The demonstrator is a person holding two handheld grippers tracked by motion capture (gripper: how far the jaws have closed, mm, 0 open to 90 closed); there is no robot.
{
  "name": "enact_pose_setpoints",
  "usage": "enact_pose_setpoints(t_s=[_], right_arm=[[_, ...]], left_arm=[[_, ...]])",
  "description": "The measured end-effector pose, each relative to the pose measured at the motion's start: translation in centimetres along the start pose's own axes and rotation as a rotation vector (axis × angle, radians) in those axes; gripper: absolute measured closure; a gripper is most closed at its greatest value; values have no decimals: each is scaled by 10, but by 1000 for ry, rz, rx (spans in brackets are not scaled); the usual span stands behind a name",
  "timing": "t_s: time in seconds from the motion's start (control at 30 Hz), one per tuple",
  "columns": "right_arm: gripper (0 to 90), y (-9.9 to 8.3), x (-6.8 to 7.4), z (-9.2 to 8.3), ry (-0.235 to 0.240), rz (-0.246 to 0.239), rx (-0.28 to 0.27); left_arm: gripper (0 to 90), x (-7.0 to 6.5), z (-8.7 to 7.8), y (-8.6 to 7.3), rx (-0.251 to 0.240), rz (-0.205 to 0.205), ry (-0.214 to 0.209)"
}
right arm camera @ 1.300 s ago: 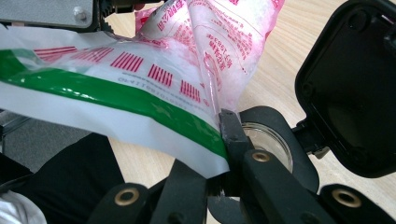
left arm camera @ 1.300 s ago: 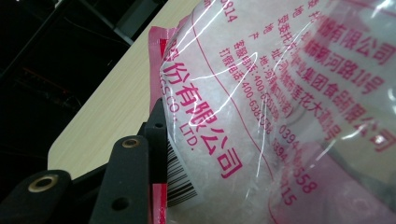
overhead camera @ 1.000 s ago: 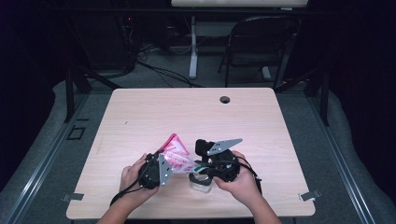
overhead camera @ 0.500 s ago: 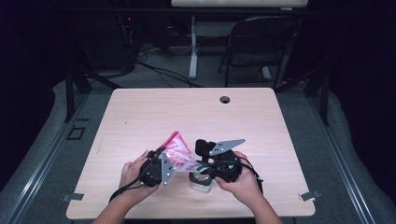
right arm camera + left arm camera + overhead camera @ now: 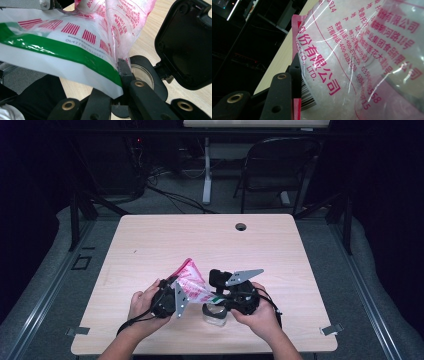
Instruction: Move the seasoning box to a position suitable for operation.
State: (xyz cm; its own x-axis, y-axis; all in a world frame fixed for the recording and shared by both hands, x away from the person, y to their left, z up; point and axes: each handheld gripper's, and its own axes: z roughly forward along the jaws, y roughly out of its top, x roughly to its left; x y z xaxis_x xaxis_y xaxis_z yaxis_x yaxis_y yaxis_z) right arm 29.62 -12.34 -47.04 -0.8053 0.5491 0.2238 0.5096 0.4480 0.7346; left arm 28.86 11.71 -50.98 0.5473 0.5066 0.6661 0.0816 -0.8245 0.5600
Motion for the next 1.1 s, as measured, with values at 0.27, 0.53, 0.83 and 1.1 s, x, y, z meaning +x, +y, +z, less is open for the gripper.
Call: enact_pose_setpoints(t_s=[0.27,0.53,0.83,1.1], right_arm=[[900,-4,-5,4,14,20,14],[900,-7,-8,8,22,32,27],[900,-8,-10,10,25,37,38],[900,-8,-11,10,28,39,43]], left_arm=[[566,-4,0,2,13,43,28],[567,-7,1,2,13,60,50],[568,-9,1,1,12,76,66],[568,-11,1,2,9,90,83]])
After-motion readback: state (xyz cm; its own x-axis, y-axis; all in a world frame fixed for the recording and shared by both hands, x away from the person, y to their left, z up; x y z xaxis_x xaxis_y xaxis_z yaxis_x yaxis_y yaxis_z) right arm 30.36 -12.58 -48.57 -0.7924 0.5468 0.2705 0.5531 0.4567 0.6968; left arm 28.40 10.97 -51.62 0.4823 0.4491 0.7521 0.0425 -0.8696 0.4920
